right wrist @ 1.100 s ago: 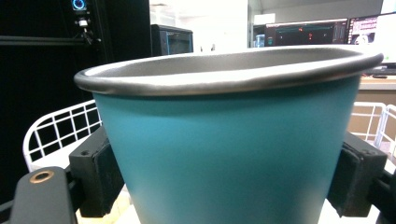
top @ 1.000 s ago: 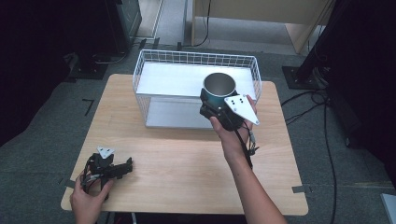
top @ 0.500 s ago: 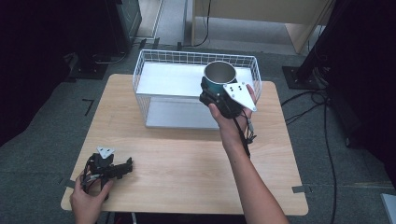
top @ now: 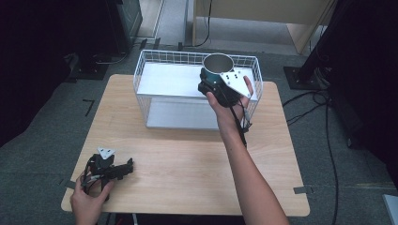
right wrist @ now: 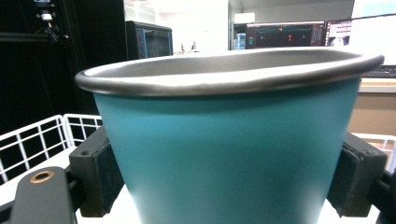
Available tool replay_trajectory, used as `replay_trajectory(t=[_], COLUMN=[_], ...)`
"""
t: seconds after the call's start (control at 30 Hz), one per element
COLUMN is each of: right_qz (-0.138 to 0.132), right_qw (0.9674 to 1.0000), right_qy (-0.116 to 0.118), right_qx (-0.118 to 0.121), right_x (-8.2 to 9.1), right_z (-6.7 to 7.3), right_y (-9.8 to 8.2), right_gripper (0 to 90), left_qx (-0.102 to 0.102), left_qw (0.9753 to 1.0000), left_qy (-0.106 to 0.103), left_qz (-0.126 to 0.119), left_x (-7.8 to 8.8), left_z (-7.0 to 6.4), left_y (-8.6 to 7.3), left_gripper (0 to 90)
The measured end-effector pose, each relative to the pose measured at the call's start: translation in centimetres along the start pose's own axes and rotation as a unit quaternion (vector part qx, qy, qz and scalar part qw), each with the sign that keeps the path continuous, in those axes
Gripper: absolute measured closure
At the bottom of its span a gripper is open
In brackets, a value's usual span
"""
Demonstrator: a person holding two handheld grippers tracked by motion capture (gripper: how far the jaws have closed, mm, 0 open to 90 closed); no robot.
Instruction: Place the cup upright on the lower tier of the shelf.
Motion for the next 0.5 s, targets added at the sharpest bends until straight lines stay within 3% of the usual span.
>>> replay_trajectory(t=[0.23,0.5], right_qz=[0.009,0.013], right_qw=[0.9999,0.9998], right_qy=[-0.009,-0.017], right_qx=[-0.011,-0.007], right_x=[-2.1,-3.9], right_z=[-0.5,-0.6], right_y=[0.0,-0.1], right_gripper=[14.8,14.8], left_qx=[0.000,0.001], left_qw=[1.0000,1.0000], left_qy=[0.000,-0.001], left_qz=[0.000,-0.001], left_x=[0.0,0.0], left_z=[0.0,0.0], left_y=[0.0,0.0], left_gripper=[0.0,0.0])
Point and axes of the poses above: each handheld gripper's, and its own axes: x roughly backward along the jaws, y roughly out of its top, z roughly to its left, the point moved 8 cm from there along -x, roughly forward along the jaws, and after that the axes turned 5 degrees about -z, right-handed, at the moved point
